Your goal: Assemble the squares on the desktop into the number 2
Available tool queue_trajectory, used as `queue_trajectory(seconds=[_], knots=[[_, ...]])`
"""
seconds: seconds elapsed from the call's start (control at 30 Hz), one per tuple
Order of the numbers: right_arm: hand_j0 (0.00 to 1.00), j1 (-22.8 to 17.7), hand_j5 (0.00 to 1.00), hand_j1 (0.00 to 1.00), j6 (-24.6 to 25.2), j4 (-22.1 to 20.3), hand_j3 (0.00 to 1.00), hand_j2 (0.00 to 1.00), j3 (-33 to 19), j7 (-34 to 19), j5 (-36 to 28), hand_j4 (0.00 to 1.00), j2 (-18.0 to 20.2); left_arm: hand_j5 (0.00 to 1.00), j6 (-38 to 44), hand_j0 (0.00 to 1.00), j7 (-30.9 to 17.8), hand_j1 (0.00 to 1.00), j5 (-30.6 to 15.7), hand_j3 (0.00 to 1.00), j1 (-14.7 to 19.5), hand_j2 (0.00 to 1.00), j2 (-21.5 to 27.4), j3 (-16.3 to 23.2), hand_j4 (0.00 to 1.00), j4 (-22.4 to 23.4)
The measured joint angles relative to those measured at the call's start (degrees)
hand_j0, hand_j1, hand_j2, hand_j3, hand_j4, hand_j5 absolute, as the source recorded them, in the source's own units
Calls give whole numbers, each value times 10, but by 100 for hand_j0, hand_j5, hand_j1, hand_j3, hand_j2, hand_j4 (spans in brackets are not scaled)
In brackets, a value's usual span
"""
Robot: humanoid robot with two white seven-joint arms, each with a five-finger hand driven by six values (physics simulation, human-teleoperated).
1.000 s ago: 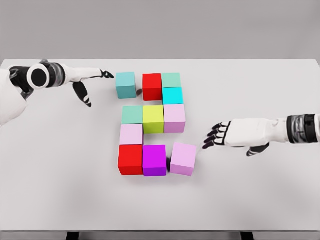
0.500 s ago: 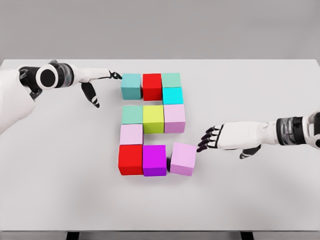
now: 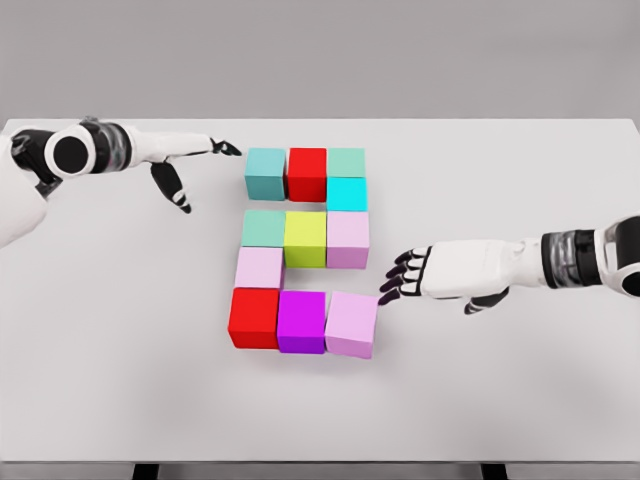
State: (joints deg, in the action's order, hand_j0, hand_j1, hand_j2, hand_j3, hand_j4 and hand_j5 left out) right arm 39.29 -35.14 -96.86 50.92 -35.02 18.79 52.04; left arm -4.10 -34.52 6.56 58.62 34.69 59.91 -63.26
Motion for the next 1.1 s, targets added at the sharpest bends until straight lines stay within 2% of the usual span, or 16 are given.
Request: queue_trajectory(seconds=[0.27,0.4,0.47,0.5,0.63,0.73,0.83,1.1], knots=[[100,18,100,100,0,15,100,100,-3,0,-13,100,3,100,-53,100,-4,100,-15,100,-3,100,21,4,100,-7],[100,31,100,100,0,102,100,100,-34,0,-93,100,18,100,-55,100,-3,100,-14,100,-4,100,18,4,100,-5],[100,30,100,100,0,121,100,100,-28,0,-116,100,23,100,-55,100,-3,100,-13,100,-5,100,14,5,100,-4],[100,29,100,100,0,119,100,100,-17,0,-121,100,26,100,-55,100,-3,100,-13,100,-5,100,12,5,100,-3],[100,26,100,100,0,21,100,100,8,0,-85,100,67,100,-55,100,-3,100,-12,100,-6,100,5,5,100,-2],[100,25,100,100,0,-15,100,100,22,0,-59,100,80,100,-54,100,-3,100,-12,100,-8,100,1,6,100,-2],[100,25,100,100,0,-29,100,100,35,0,-46,100,82,100,-54,100,-3,100,-11,100,-8,100,-1,6,100,-2],[100,23,100,100,0,-36,100,100,56,0,-17,100,55,100,-52,100,-3,100,-12,100,-7,100,-6,6,100,-3]])
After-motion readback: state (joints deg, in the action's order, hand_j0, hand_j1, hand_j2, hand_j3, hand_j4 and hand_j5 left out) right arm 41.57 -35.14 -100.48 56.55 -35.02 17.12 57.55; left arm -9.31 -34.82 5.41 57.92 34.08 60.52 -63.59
